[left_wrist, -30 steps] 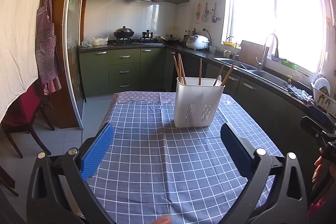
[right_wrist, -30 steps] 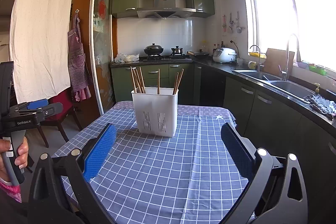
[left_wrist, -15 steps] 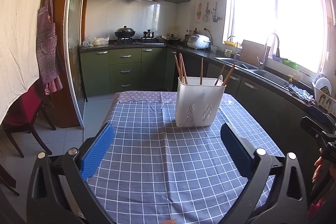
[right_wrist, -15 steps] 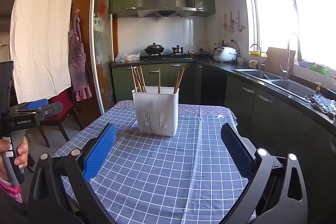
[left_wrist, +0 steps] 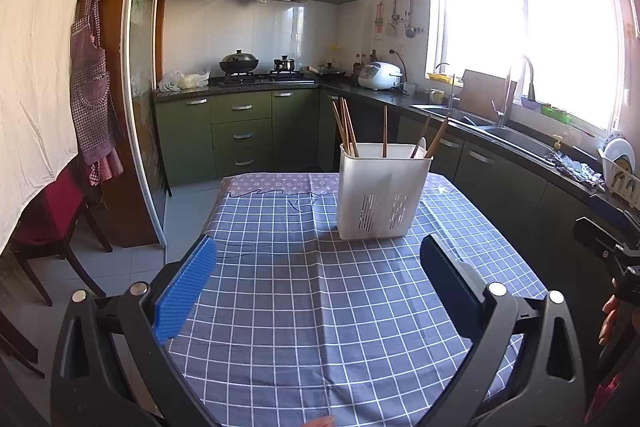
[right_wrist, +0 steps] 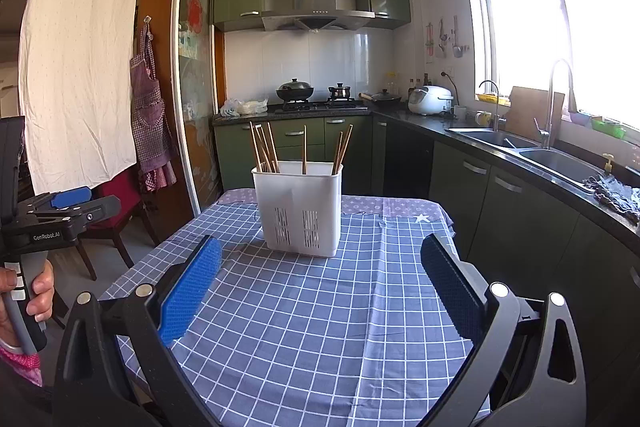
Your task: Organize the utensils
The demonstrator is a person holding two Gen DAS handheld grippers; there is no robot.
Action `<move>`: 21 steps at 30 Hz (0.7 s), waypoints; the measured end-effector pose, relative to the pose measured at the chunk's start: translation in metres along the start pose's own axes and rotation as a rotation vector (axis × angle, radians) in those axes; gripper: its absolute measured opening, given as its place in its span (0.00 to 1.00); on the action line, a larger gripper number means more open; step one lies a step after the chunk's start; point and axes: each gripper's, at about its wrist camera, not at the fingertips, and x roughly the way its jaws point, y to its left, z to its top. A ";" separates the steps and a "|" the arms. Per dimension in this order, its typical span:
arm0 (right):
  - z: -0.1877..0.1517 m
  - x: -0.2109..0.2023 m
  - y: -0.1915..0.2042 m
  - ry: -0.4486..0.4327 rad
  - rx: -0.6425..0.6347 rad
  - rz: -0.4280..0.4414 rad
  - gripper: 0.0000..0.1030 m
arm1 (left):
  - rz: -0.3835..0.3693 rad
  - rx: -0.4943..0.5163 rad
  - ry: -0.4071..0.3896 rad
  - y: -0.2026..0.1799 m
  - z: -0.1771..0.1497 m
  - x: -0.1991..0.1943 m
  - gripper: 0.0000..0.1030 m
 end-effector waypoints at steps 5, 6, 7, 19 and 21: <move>-0.002 0.003 -0.001 0.006 -0.001 0.002 0.96 | 0.013 0.020 -0.002 -0.003 0.000 0.000 0.94; -0.002 0.003 0.000 0.006 -0.001 0.002 0.96 | 0.010 0.022 0.001 -0.004 0.000 0.001 0.94; -0.002 0.003 -0.001 0.006 -0.001 0.003 0.96 | 0.007 0.023 0.004 -0.005 0.000 0.001 0.94; -0.003 0.006 -0.003 0.013 0.001 0.006 0.96 | -0.057 0.001 0.014 -0.005 0.001 0.003 0.94; -0.004 0.007 -0.004 0.016 -0.001 0.007 0.96 | -0.050 0.001 -0.005 -0.005 0.000 0.003 0.94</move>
